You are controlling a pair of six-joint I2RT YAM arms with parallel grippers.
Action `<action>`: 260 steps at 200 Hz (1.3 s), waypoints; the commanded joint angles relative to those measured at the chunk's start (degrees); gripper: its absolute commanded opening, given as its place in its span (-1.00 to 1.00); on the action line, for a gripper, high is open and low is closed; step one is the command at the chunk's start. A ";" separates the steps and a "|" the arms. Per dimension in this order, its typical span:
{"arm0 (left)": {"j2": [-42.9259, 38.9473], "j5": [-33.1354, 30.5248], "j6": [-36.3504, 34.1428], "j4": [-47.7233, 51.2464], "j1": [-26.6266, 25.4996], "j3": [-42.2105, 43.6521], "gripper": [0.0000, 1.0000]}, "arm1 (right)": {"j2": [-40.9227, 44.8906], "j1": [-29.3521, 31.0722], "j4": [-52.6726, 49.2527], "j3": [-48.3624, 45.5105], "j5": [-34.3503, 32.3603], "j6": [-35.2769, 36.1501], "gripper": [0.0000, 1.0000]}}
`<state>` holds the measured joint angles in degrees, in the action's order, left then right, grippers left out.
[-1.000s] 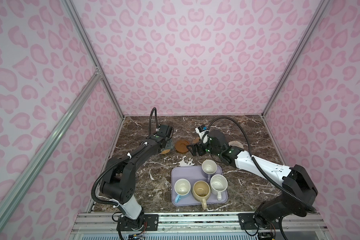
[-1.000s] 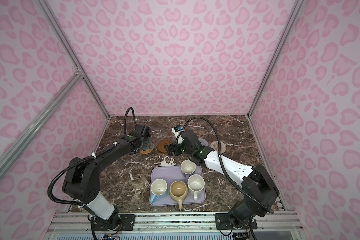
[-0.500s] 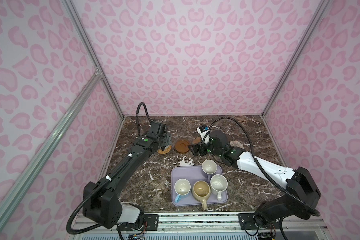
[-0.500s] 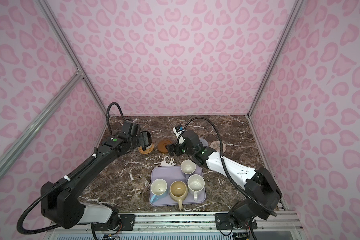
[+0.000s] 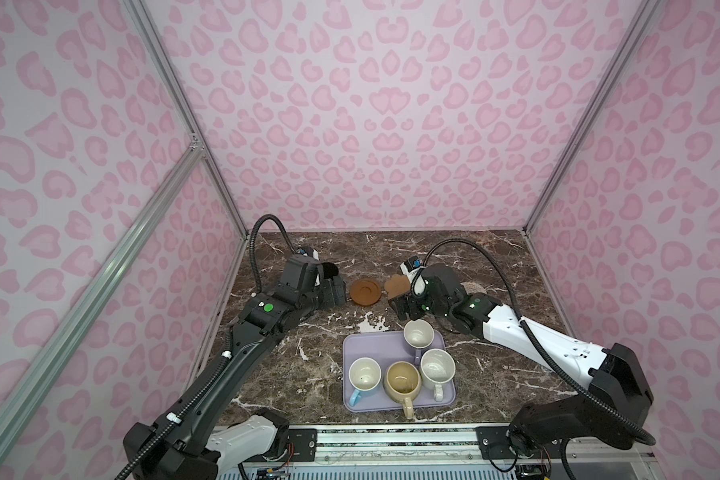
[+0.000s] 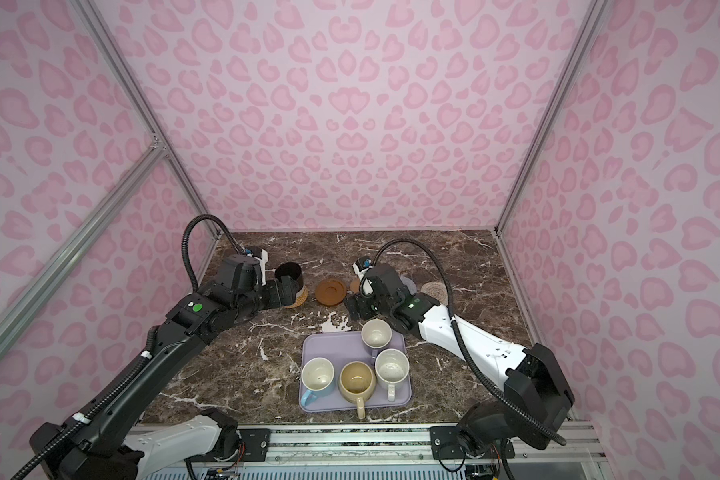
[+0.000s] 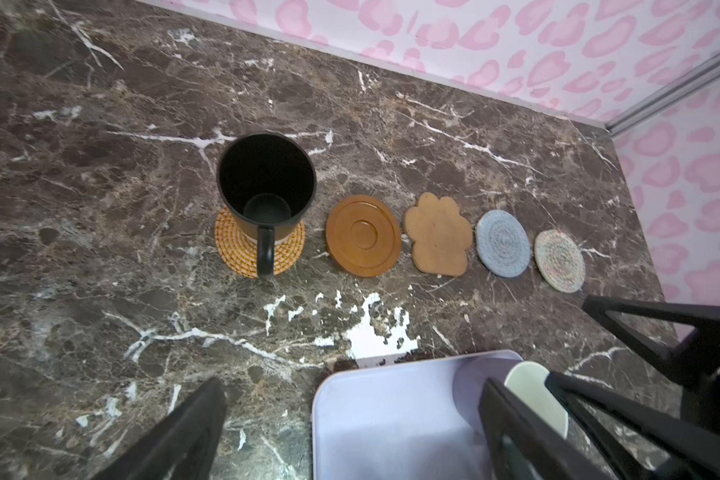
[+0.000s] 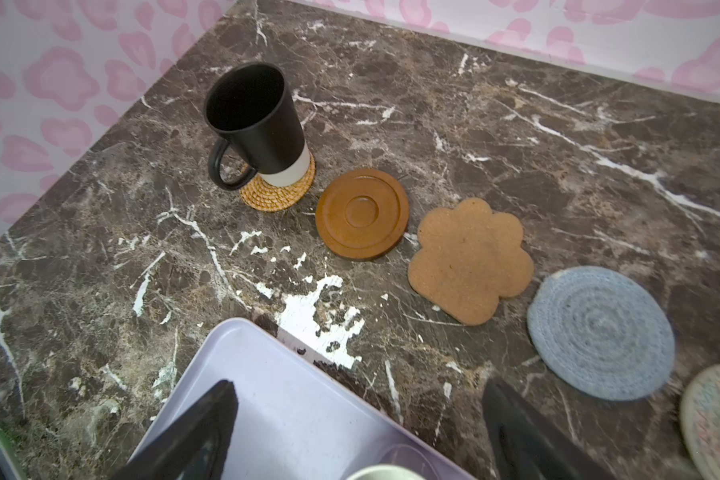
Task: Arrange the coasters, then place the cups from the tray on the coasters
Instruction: 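Move the right gripper over the white mug while the left gripper returns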
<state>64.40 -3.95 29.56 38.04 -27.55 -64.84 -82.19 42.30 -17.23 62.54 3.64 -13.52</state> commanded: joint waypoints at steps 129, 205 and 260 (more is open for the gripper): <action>-0.37 10.89 6.45 -9.60 -11.52 9.66 0.94 | 2.52 8.22 -25.93 -0.77 -2.73 -11.78 0.18; 1.14 12.43 8.21 -13.05 -12.97 12.40 0.94 | 0.23 9.19 -24.81 -4.19 -3.53 -13.11 0.00; 3.77 12.22 7.97 -13.43 -13.72 11.67 0.94 | -0.38 8.85 -24.32 -5.16 -5.01 -13.86 -0.07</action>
<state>67.55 8.14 37.45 26.55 -41.06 -52.73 -82.24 51.37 -40.99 58.11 0.03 -26.37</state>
